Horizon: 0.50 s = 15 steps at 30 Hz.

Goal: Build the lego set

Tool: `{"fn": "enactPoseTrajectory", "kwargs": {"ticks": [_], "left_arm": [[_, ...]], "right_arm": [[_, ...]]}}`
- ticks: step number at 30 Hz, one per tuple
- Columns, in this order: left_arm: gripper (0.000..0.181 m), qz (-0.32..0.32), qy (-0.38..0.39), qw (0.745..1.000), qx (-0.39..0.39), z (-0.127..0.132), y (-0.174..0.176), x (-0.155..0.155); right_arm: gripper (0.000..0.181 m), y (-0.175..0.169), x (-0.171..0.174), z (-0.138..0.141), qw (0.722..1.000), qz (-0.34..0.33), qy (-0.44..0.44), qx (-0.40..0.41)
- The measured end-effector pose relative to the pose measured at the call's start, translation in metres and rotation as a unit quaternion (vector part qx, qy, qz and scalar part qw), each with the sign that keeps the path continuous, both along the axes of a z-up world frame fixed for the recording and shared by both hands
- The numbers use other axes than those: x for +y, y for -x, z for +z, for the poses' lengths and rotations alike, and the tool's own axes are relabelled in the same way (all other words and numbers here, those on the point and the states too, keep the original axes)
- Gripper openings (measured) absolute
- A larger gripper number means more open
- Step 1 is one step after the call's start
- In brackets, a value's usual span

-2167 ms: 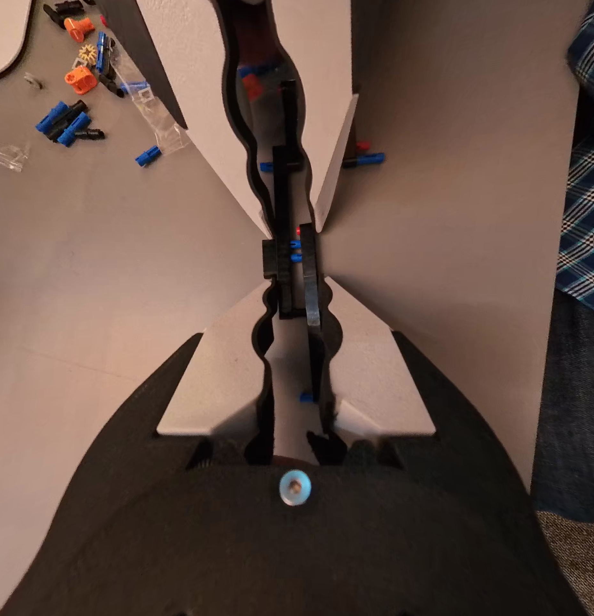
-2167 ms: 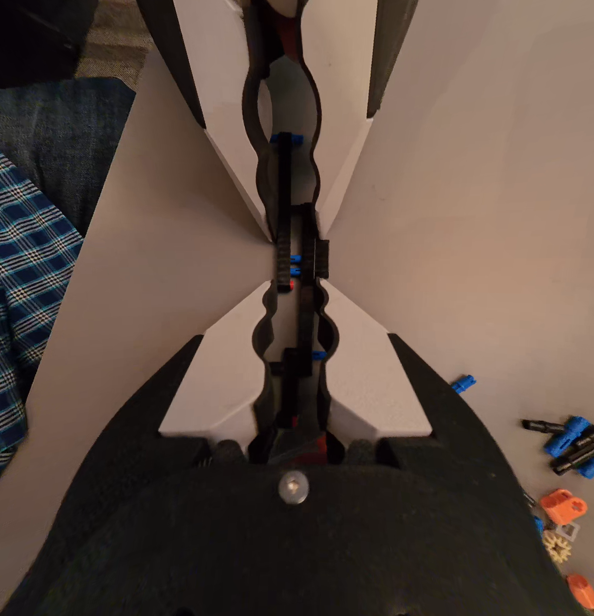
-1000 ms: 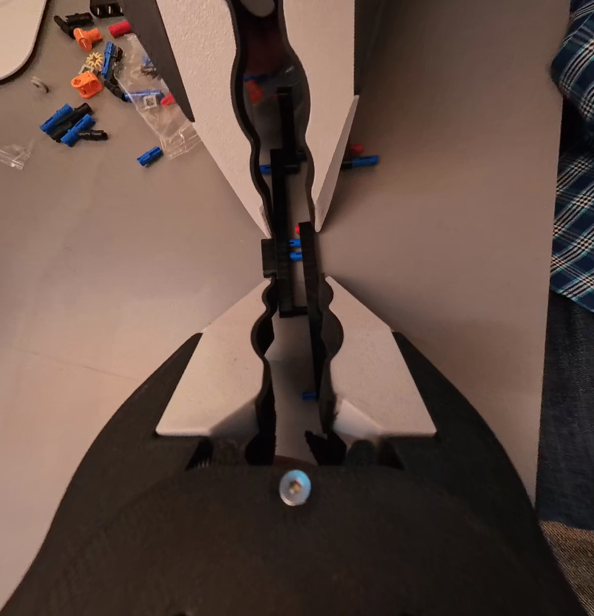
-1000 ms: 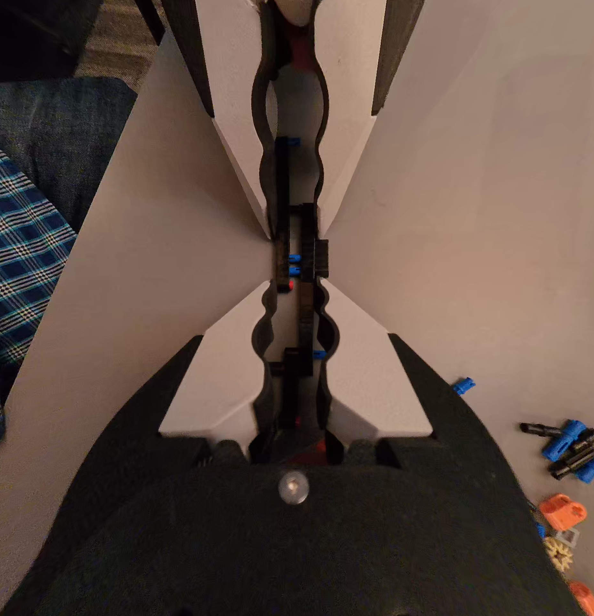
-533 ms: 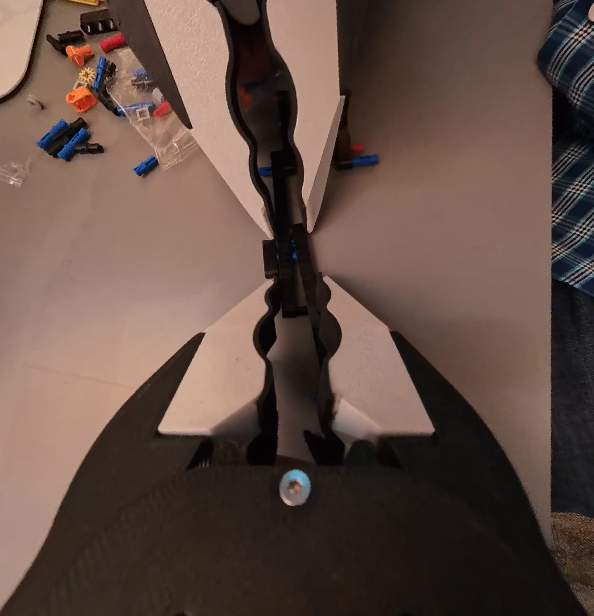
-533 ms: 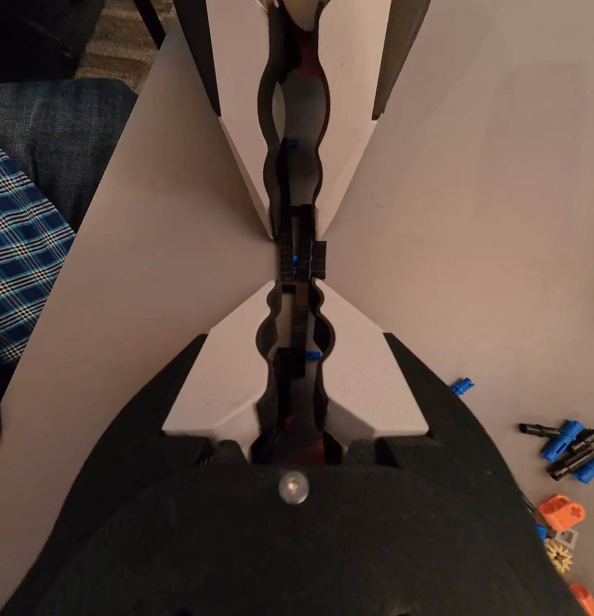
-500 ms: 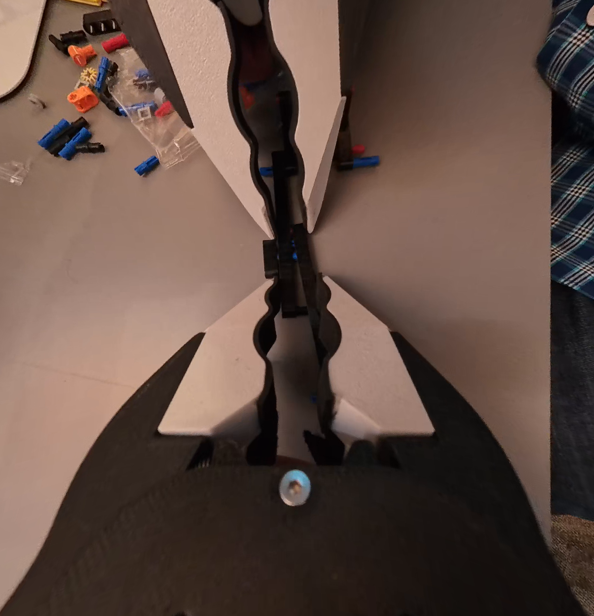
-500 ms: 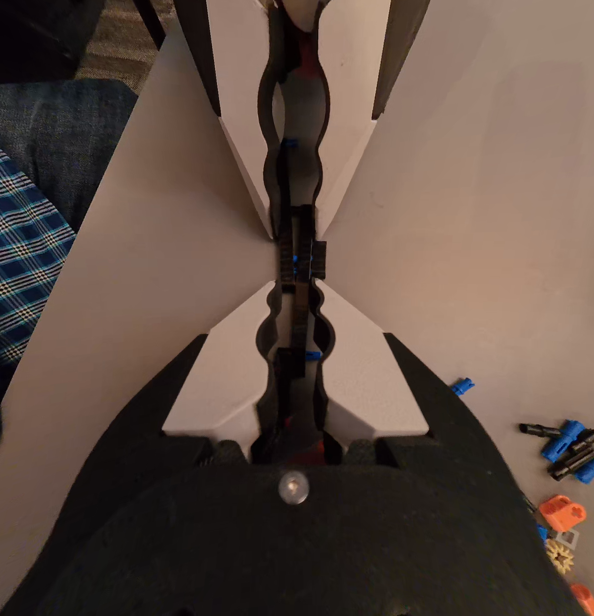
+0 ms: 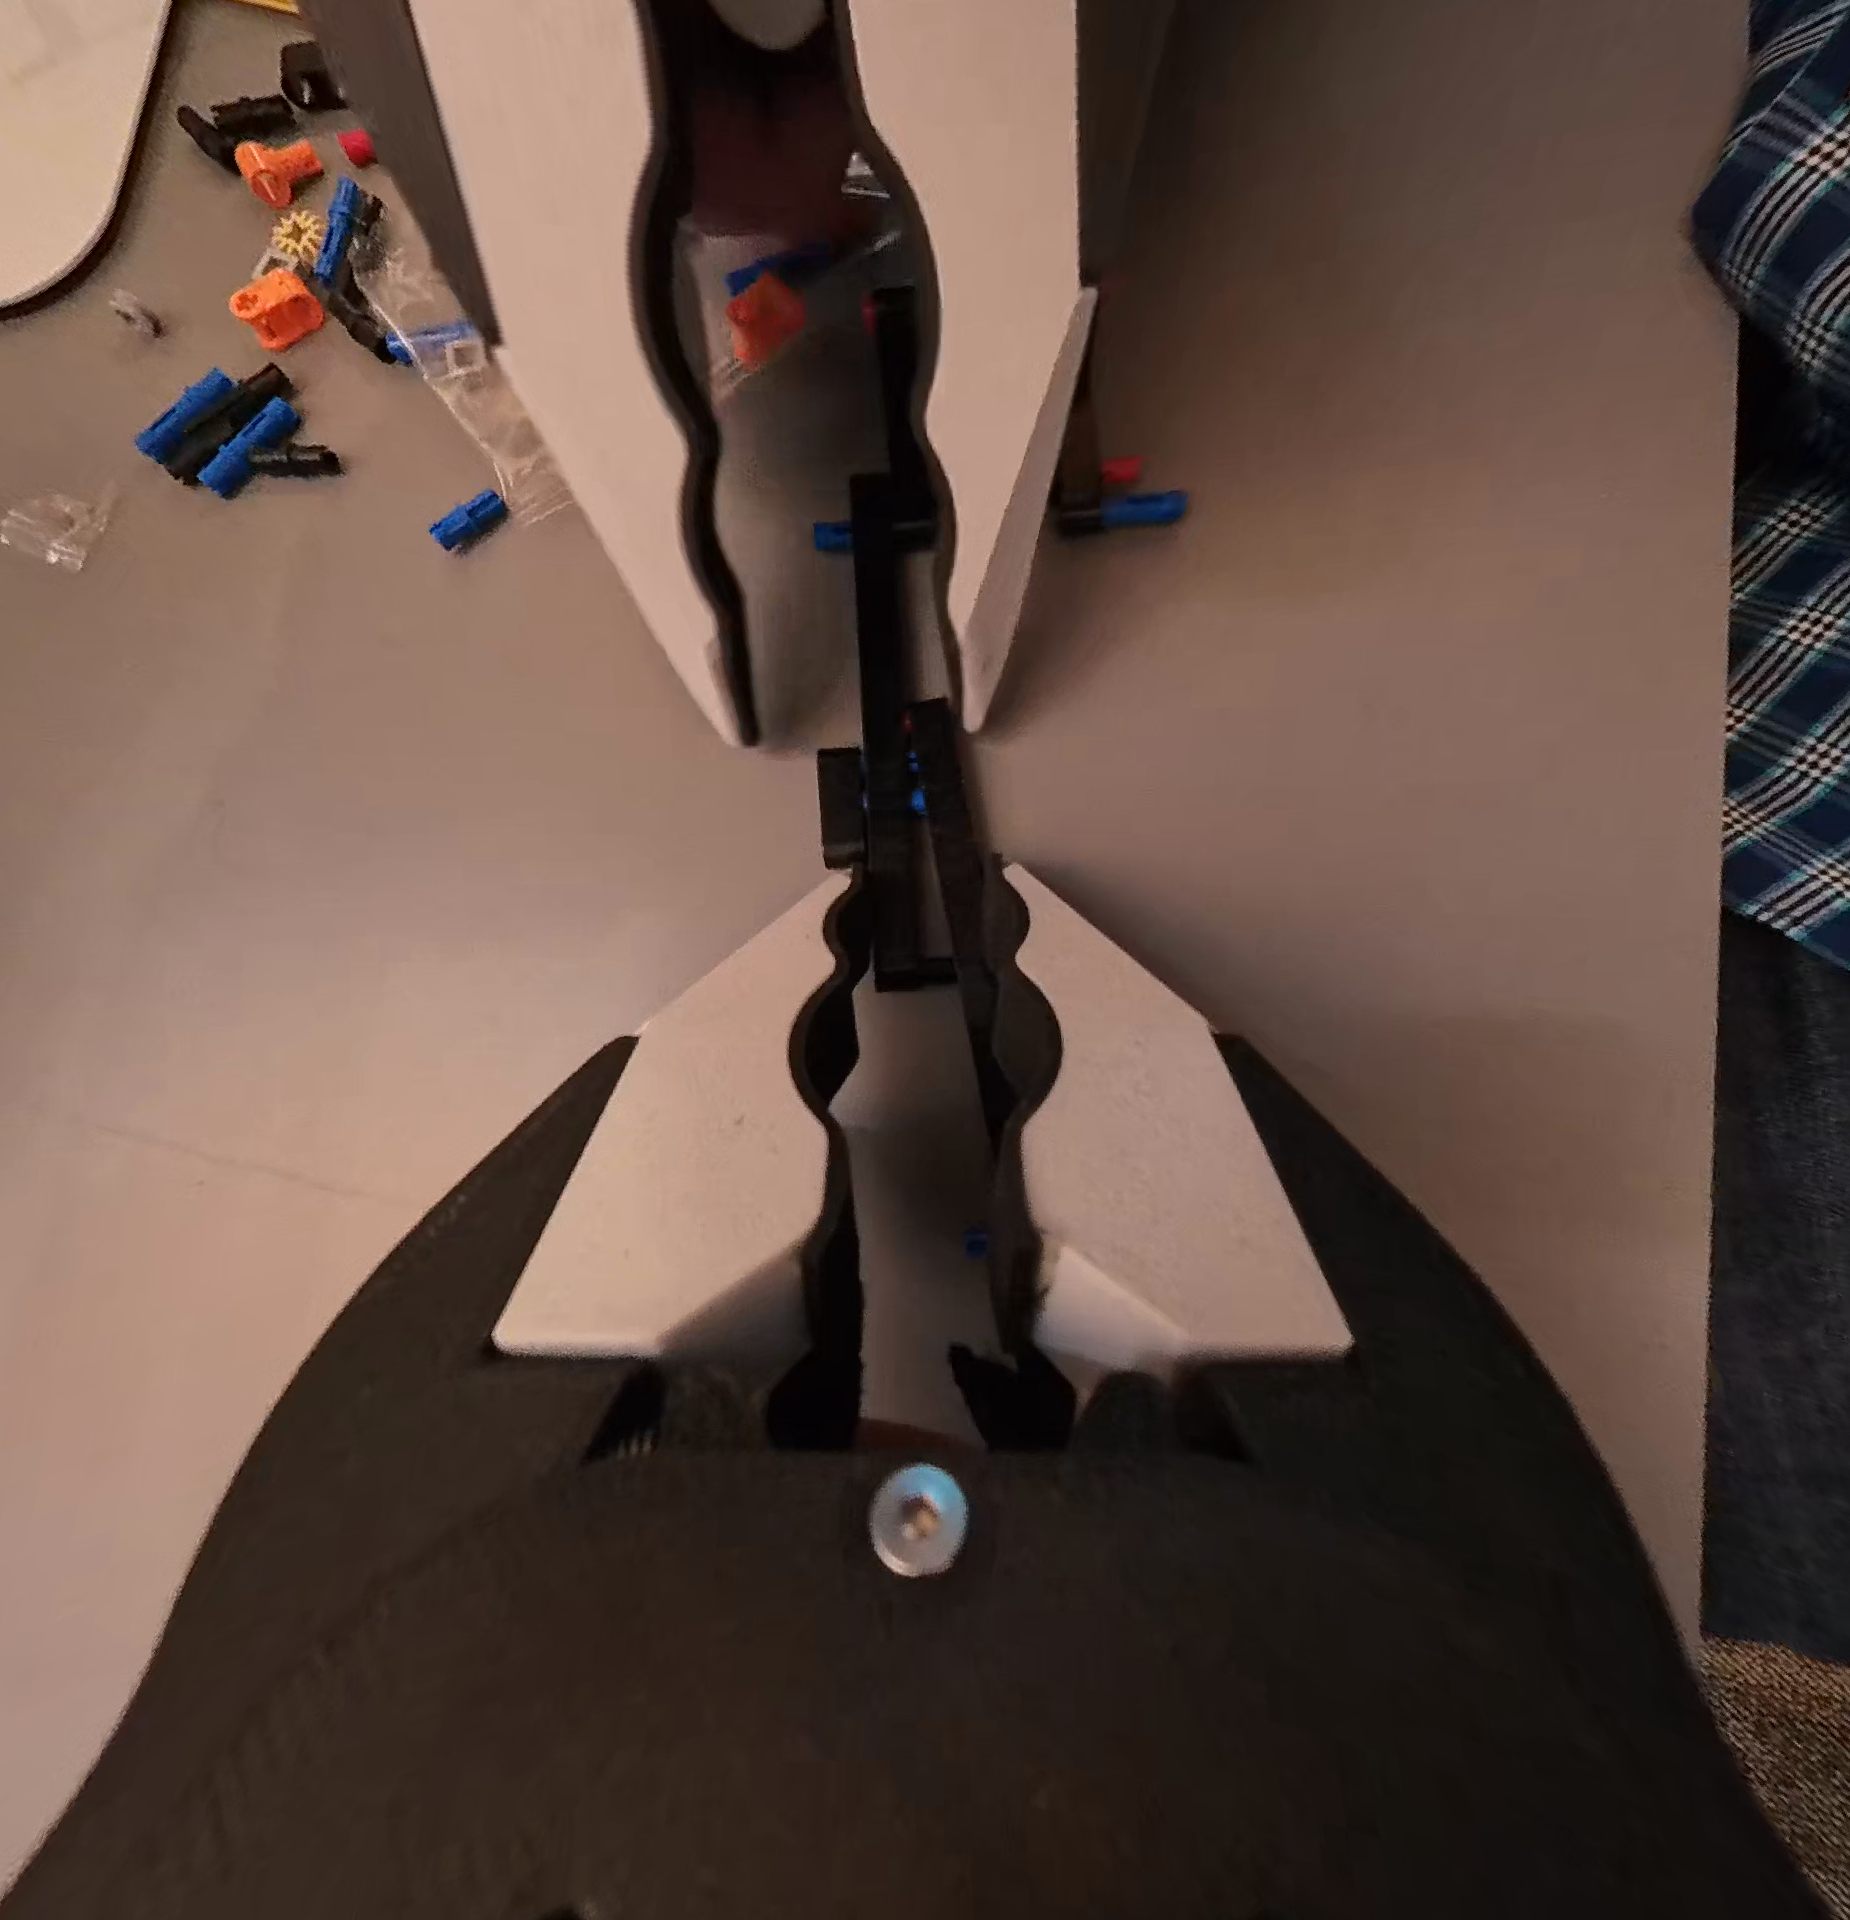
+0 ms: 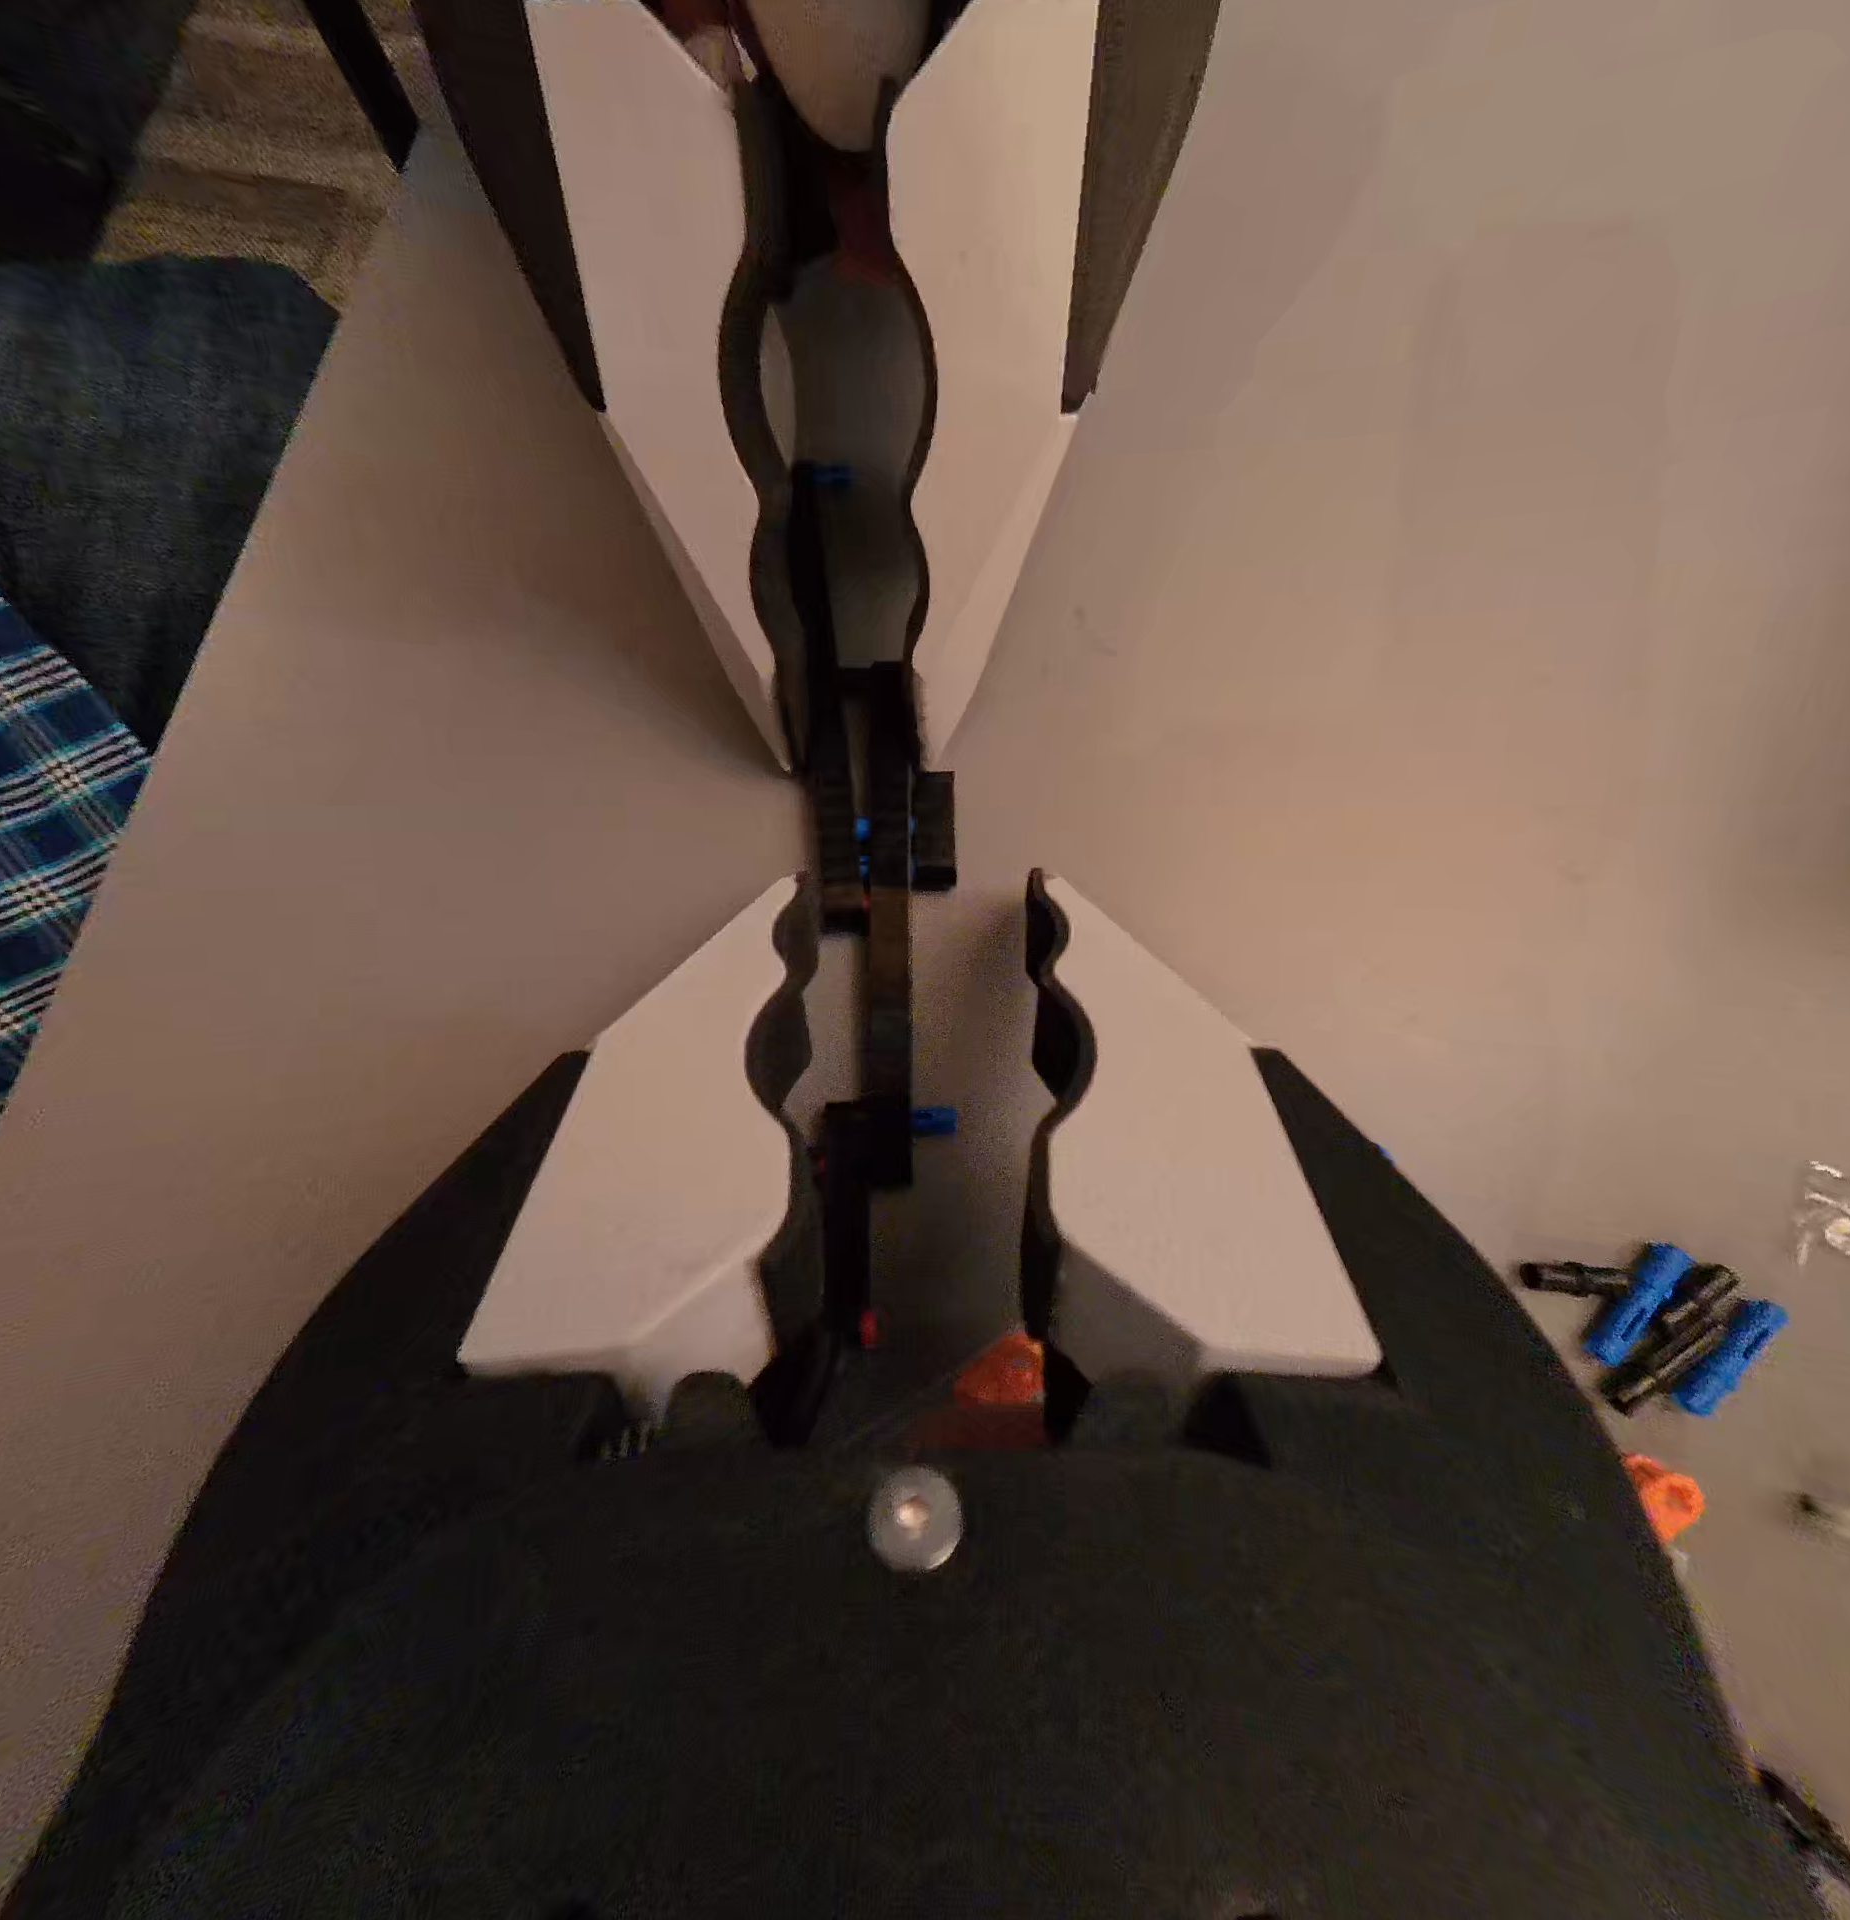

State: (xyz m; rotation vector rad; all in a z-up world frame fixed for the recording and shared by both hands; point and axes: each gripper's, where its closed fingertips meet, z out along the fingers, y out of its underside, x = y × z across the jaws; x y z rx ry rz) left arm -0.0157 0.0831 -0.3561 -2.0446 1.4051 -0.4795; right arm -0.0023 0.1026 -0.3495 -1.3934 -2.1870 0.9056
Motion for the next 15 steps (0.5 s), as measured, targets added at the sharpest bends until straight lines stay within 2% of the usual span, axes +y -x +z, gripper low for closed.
{"fn": "enactPoseTrajectory", "kwargs": {"ticks": [4, 15], "left_arm": [[0.02, -0.004, -0.003, 1.0, 0.007, -0.0001, -0.0019, 0.0], [0.02, -0.021, -0.005, 1.0, 0.0, -0.0003, -0.0017, 0.0003]], "right_arm": [[0.024, 0.0029, -0.0071, -0.0048, 1.0, 0.02, -0.002, -0.003], [0.024, 0.0027, -0.009, -0.0049, 1.0, 0.028, 0.006, -0.002]]}}
